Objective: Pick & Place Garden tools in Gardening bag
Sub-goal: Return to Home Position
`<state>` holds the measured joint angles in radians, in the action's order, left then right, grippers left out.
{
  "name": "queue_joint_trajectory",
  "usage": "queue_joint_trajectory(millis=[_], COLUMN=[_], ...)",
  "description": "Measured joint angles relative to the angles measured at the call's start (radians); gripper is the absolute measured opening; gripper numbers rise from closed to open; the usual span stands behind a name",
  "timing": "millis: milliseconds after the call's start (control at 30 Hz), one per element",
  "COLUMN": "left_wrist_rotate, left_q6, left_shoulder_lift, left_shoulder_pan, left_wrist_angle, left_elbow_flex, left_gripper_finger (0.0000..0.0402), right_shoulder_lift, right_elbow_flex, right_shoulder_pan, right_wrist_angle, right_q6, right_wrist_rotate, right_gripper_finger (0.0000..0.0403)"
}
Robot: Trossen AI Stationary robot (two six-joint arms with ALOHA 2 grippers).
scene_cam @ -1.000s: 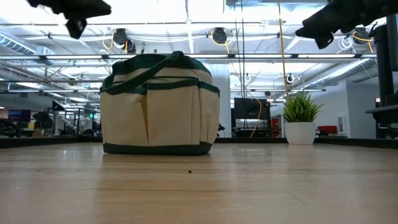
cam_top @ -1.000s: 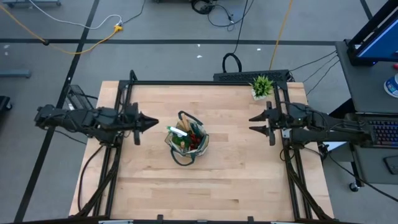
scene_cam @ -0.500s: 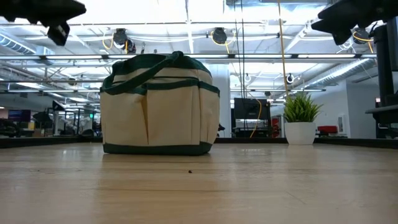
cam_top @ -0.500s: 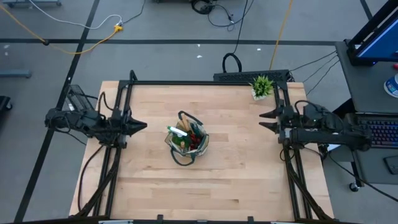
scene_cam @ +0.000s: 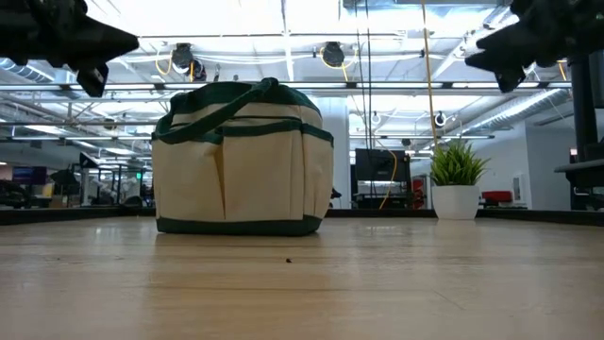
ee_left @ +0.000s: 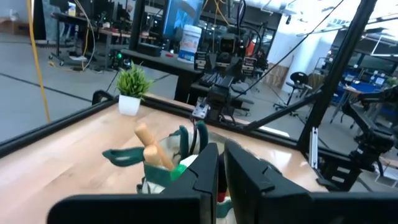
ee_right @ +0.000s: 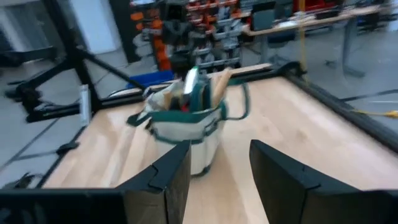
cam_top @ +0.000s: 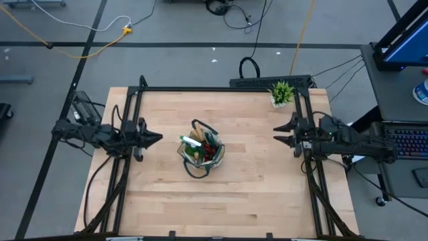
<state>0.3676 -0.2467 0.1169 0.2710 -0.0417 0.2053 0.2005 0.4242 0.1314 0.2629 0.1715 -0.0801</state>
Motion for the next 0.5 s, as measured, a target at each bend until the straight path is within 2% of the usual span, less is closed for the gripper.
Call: queue_joint_trajectory(millis=[500], left_wrist_rotate=[-0.003], left_q6=[0.000], left_shoulder_lift=[0.000], left_shoulder_pan=[0.000], left_wrist_angle=[0.062], left_elbow_flex=[-0.072], left_gripper_finger=[0.0031], right_shoulder_lift=[-0.135], right_elbow_flex=[-0.084], right_shoulder_pan=[0.000], right_wrist_angle=[0.001], right_q6=[0.018], right_wrist_rotate=[0.002], right_gripper_finger=[0.0155])
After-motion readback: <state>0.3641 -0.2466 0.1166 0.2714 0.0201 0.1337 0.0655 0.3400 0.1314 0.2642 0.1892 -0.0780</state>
